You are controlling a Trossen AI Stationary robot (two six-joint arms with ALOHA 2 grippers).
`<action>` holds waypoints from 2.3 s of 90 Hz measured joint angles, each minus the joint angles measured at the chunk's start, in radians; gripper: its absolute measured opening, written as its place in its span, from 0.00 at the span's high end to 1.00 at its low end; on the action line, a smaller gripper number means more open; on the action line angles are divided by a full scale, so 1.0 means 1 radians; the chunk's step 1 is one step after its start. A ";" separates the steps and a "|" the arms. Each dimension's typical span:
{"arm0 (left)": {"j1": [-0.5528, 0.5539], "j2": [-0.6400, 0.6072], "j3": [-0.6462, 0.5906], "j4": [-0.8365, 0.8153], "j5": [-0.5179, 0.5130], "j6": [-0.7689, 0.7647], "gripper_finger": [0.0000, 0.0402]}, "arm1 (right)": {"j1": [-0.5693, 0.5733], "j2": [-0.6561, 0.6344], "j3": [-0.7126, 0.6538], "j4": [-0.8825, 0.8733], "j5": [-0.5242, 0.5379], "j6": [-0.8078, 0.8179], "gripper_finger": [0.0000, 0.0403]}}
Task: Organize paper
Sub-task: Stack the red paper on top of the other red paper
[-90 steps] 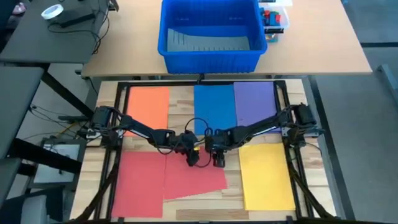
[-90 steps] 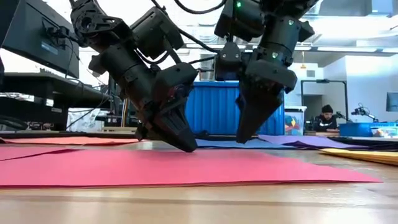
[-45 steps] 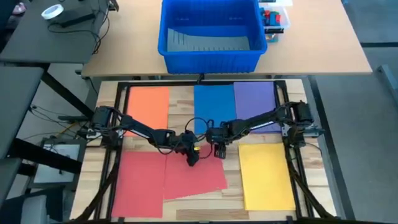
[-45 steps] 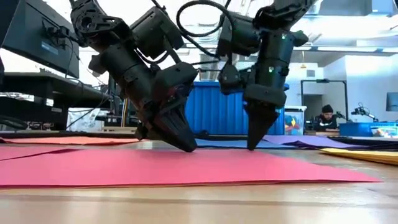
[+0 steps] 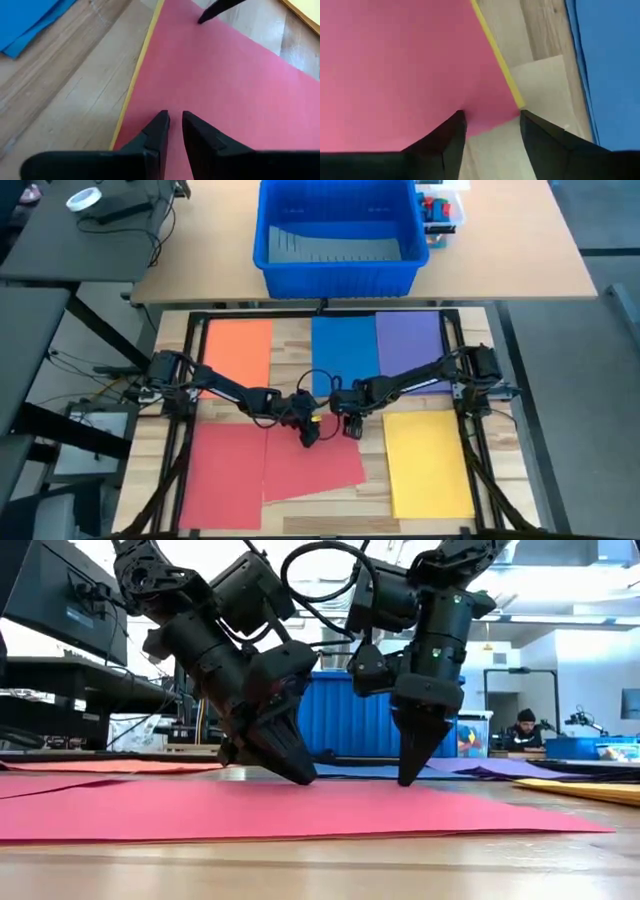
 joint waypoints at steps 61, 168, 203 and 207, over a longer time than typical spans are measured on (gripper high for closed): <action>0.001 0.000 0.000 0.001 -0.002 0.001 0.90 | 0.046 -0.059 0.124 -0.139 -0.033 -0.044 1.00; 0.003 0.000 0.000 0.007 -0.001 -0.003 0.89 | 0.004 -0.039 -0.009 0.078 -0.025 0.078 0.55; 0.003 0.000 0.000 0.007 -0.001 -0.009 0.90 | -0.013 -0.026 -0.008 0.056 0.088 -0.073 0.58; 0.003 0.000 0.000 0.007 -0.001 -0.009 0.90 | -0.019 -0.026 -0.008 0.057 0.088 -0.082 0.58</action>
